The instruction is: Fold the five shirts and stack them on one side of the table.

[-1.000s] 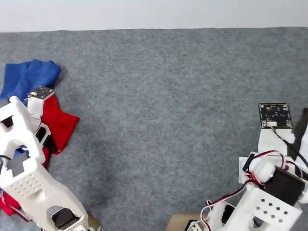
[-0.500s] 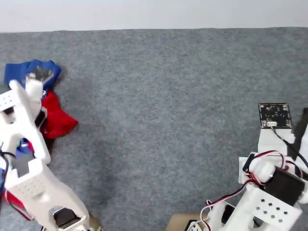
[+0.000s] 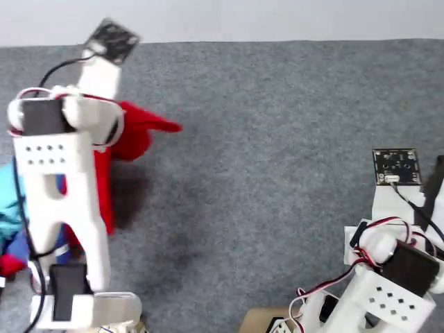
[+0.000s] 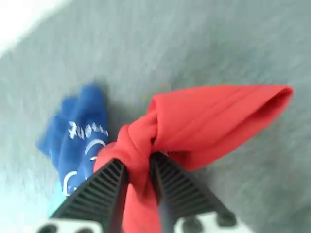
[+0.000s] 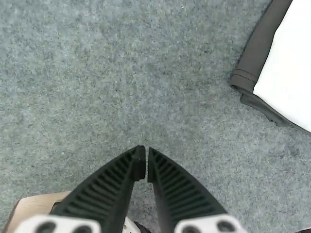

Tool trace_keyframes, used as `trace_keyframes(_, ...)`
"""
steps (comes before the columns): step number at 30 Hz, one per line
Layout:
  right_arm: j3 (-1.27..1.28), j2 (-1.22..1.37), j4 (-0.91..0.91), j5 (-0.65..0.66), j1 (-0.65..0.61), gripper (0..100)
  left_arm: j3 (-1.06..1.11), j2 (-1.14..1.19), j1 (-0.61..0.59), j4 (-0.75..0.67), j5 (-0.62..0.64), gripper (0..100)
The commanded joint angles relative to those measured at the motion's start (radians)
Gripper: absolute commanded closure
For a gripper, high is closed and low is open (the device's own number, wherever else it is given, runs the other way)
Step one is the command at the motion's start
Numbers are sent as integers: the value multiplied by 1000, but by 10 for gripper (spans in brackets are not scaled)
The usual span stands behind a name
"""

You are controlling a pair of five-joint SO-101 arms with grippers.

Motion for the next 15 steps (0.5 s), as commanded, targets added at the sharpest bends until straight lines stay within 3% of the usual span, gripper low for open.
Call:
trace_keyframes(1, -6, -18, 41, 11, 15, 989, -94, -86, 160, 3, 68, 999)
trace_keyframes(10, -6, -18, 41, 8, 15, 989, -378, -114, 437, 3, 176, 999)
trace_keyframes(15, -6, -18, 41, 8, 15, 989, -549, -104, 468, 2, 172, 999)
